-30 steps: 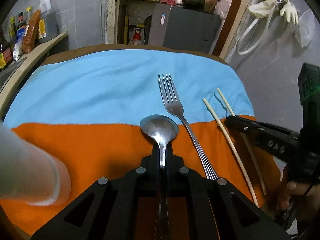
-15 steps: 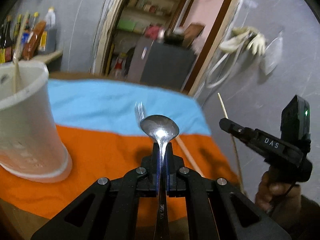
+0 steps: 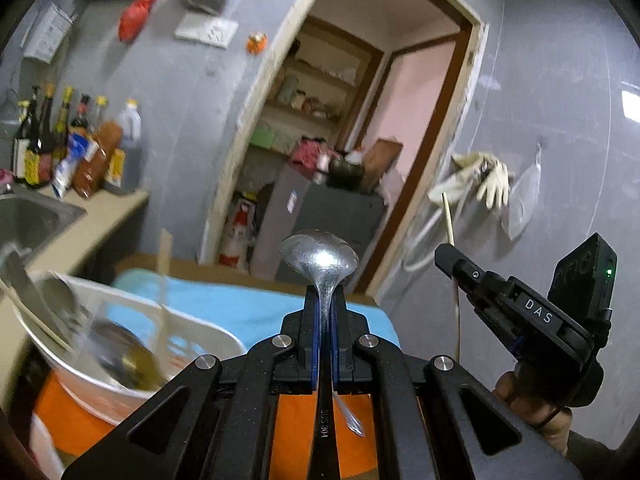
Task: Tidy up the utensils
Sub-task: 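Lift the spoon and chopstick and carry them over the white caddy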
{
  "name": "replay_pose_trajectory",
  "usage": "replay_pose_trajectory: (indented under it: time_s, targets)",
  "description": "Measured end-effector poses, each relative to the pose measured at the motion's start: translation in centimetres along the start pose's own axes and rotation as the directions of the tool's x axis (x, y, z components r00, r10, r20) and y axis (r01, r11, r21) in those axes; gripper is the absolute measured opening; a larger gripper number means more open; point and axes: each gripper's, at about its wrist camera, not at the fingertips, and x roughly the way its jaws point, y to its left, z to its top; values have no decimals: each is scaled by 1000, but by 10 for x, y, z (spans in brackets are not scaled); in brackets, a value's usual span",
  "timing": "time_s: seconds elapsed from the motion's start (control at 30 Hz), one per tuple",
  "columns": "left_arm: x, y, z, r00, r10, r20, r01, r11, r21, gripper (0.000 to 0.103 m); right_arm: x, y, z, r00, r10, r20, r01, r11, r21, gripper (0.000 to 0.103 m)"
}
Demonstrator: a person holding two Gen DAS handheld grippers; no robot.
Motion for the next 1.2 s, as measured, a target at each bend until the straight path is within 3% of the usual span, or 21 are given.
replay_pose_trajectory:
  time_s: [0.37, 0.5, 0.77, 0.87, 1.0, 1.2]
  targets:
    - [-53, 69, 45, 987, 56, 150, -56, 998, -6, 3, 48, 78, 2, 983, 147, 108, -144, 989, -36, 3]
    - [-67, 117, 57, 963, 22, 268, 9, 994, -111, 3, 74, 85, -5, 968, 205, 146, -210, 977, 21, 3]
    - [-69, 187, 53, 921, 76, 381, 17, 972, -236, 3, 95, 85, -32, 968, 161, 194, -164, 986, 3, 3]
    - [-67, 196, 48, 907, 100, 409, 1, 971, -238, 3, 97, 84, -42, 970, 139, 199, -139, 990, -13, 3]
    - [-64, 194, 41, 901, 101, 421, -3, 974, -225, 3, 100, 77, -54, 971, 126, 202, -123, 992, -28, 3]
    - [-70, 172, 29, 854, 147, 499, -103, 988, -116, 3, 103, 65, -66, 971, 112, 209, -112, 994, -12, 3]
